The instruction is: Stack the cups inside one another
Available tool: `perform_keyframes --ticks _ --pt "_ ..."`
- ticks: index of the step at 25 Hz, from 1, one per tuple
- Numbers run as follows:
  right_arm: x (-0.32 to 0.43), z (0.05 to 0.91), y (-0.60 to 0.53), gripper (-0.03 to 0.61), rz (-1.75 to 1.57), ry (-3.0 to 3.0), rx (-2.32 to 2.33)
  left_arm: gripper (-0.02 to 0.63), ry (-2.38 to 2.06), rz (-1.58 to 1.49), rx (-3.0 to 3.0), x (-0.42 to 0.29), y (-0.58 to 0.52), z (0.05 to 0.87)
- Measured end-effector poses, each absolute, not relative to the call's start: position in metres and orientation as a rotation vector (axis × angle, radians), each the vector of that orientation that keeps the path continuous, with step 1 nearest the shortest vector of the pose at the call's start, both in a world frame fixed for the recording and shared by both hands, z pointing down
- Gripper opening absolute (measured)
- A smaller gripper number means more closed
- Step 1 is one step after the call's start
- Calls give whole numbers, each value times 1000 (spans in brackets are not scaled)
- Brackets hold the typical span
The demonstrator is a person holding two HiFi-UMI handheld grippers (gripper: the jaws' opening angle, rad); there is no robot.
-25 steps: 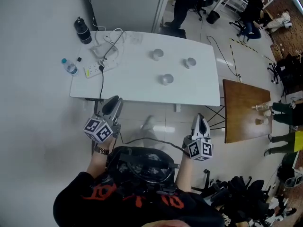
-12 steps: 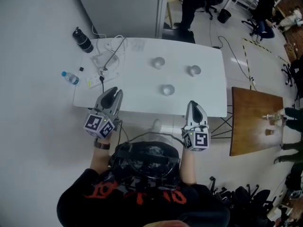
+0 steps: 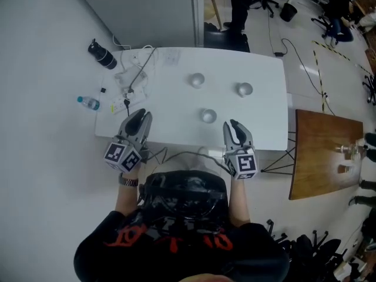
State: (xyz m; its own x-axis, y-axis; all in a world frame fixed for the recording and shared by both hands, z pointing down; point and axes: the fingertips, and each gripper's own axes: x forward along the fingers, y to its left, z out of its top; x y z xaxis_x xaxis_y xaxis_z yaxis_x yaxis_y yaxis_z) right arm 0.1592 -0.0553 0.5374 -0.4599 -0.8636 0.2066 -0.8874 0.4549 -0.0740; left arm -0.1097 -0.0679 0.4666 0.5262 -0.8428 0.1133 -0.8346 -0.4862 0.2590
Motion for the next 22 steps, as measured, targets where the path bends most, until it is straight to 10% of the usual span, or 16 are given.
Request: perform_keyframes --ticks 10,22 --pt "129 659 -85 501 488 -2304 1385 80 -1276 -59 2503 -115 -113 477" --pt "114 790 -120 509 601 -2043 1281 80 -1326 -113 2403 -178 -129 496"
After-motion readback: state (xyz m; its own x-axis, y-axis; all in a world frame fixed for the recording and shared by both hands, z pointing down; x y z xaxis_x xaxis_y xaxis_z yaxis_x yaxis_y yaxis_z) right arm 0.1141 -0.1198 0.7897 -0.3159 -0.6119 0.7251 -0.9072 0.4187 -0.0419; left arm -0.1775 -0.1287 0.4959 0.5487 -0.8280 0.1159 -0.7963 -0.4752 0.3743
